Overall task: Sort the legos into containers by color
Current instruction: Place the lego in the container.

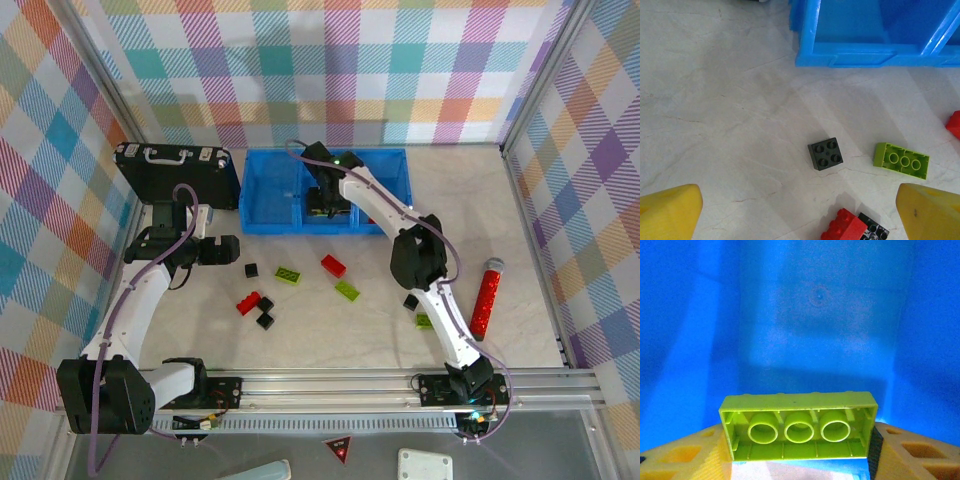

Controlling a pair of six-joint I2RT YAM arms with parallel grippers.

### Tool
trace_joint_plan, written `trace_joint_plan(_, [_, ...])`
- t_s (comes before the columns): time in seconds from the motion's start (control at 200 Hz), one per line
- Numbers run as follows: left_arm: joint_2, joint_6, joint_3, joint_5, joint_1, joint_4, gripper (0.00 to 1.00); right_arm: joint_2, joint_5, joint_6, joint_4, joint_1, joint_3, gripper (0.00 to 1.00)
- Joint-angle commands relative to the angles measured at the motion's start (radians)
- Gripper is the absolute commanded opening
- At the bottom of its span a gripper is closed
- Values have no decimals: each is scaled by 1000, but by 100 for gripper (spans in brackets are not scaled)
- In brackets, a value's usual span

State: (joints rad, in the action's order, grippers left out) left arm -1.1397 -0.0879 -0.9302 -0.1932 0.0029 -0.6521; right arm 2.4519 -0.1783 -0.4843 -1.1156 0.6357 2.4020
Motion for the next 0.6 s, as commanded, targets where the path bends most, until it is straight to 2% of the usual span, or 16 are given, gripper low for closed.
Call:
trace_joint_plan(0.0, [0, -15, -12, -4, 14, -3, 99, 34, 21, 22, -22, -13, 26, 64])
trace_joint_plan(0.265, [7, -20, -13, 5, 14, -6, 99, 75, 43, 28, 26, -13, 18, 65])
trace_joint_plan(0.595, [8, -20, -13, 3, 14, -6, 99, 78, 48, 16, 24, -13, 31, 71])
